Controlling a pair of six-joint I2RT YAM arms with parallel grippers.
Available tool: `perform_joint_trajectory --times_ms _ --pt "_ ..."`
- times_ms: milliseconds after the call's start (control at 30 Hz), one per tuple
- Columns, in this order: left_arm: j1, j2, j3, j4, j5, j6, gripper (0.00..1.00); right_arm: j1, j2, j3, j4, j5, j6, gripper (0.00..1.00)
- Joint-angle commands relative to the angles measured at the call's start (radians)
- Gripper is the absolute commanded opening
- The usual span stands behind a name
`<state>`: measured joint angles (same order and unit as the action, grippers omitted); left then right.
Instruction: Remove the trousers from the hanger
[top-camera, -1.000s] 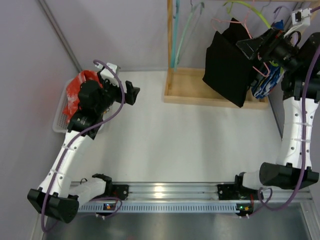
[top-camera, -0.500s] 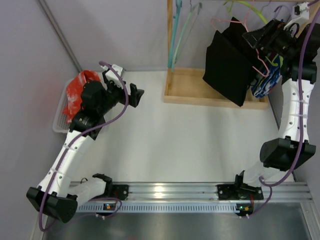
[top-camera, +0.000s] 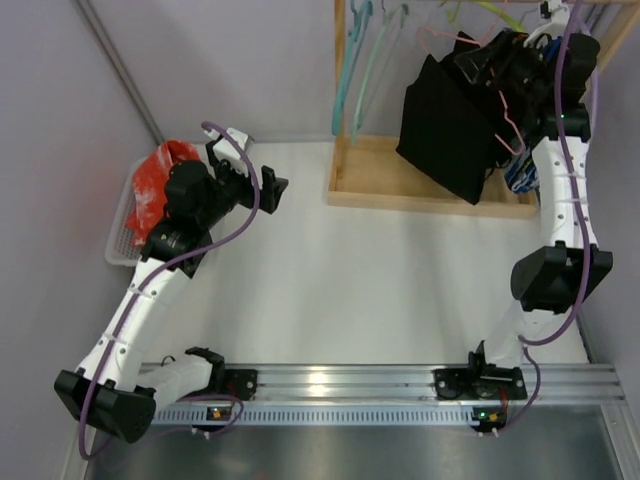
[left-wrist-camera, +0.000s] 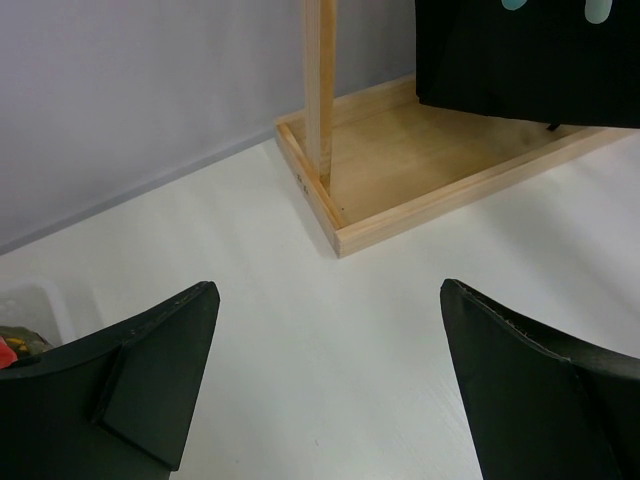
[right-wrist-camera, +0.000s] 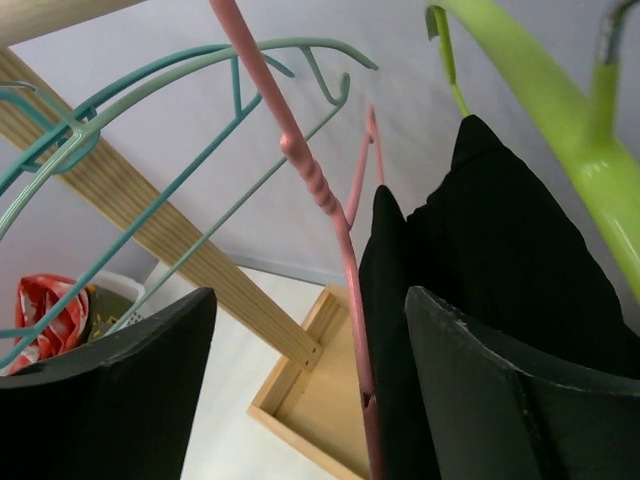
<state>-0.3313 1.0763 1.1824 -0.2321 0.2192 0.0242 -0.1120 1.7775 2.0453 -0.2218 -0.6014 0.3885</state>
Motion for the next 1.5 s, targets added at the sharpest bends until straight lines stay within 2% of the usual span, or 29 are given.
perform_joint_trajectory --times_ms 0,100,367,433,467,567,600,700,967,1467 --pt "-0.006 -0.006 0.037 0.057 -0.011 0.019 0.98 0.035 0.037 0.082 0.088 0.037 -0.020 0.75" --pt "-0.006 -0.006 0.039 0.057 -0.015 0.023 0.99 0.046 0.057 0.093 0.116 0.043 -0.001 0.65" --pt "-0.006 0.010 0.042 0.057 -0.012 0.014 0.99 0.063 0.091 0.104 0.174 0.091 0.015 0.57" --pt "-0.006 0.010 0.043 0.057 -0.014 0.014 0.99 0.063 0.100 0.108 0.189 0.094 0.029 0.48" --pt "-0.008 0.010 0.042 0.057 -0.015 0.016 0.99 0.063 0.105 0.110 0.196 0.092 0.044 0.39" --pt "-0.008 0.008 0.039 0.057 -0.017 0.017 0.99 0.063 0.111 0.111 0.211 0.077 0.073 0.26" --pt "-0.008 0.008 0.037 0.057 -0.018 0.017 0.99 0.063 0.109 0.110 0.240 0.060 0.094 0.15" --pt "-0.008 0.007 0.036 0.057 -0.021 0.022 0.99 0.064 0.100 0.110 0.271 0.037 0.134 0.07" --pt "-0.008 0.005 0.034 0.057 -0.024 0.019 0.99 0.064 0.047 0.101 0.364 0.046 0.242 0.00" --pt "-0.009 -0.003 0.049 0.060 -0.030 -0.001 0.99 0.066 -0.038 0.104 0.397 0.141 0.271 0.00"
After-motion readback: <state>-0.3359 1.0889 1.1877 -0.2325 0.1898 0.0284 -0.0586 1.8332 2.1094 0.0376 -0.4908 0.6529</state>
